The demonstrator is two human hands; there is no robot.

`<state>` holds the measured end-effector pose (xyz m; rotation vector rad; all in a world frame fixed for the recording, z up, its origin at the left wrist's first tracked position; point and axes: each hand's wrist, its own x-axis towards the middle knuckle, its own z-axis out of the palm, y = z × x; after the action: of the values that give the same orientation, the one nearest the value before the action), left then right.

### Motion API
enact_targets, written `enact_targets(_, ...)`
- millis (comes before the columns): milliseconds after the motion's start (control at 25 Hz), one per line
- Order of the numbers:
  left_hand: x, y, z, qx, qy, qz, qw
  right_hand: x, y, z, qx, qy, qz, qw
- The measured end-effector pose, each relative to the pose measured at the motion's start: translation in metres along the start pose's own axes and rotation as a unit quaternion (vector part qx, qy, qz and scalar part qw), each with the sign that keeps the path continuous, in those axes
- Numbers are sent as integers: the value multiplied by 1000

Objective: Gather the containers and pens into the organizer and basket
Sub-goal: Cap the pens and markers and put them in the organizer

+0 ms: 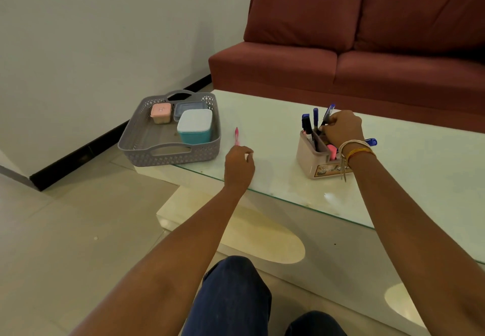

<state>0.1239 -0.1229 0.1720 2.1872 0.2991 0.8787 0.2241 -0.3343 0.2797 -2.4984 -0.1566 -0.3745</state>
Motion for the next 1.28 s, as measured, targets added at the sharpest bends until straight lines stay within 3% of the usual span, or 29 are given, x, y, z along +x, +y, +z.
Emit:
enact_targets(80, 6, -6, -1, 36, 6, -11, 999, 1, -1, -1, 1, 5, 12, 1000)
enact_targets(240, 25, -10, 9, 174, -109, -92, 974, 6, -4, -7, 11, -26, 55, 998)
enact_targets(480, 49, -20, 19, 271, -45, -72, 959, 10, 16, -20, -14, 43, 76, 996)
enact_targets(600, 43, -12, 19, 83, 24, -120, 989, 7, 21, -23, 1, 43, 102, 994)
enact_targets(720, 35, 2, 17, -152, 100, -199, 963, -5, 15, -25, 29, 98, 127, 987)
enact_targets(800, 28, 17, 18, -300, 90, -251, 916, -17, 6, -23, 85, 155, 105, 979)
enact_targets(880, 21, 34, 17, -466, 43, -289, 835, -29, -8, -17, 121, 164, 48, 978)
enact_targets(960, 16, 45, 15, -599, -38, -292, 745, -37, -24, -9, 168, 74, 38, 982)
enact_targets(1000, 15, 49, 14, -619, -80, -279, 729, -41, -31, -5, 224, -9, 58, 973)
enact_targets(1080, 12, 56, 12, -602, -159, -246, 743, -48, -41, 0, 324, -141, 85, 932)
enact_targets(1120, 10, 60, 12, -578, -187, -225, 762, -50, -42, 1, 338, -152, 82, 925)
enact_targets(1280, 8, 75, 19, -496, -220, -165, 824, -48, -27, -11, 325, -26, 81, 942)
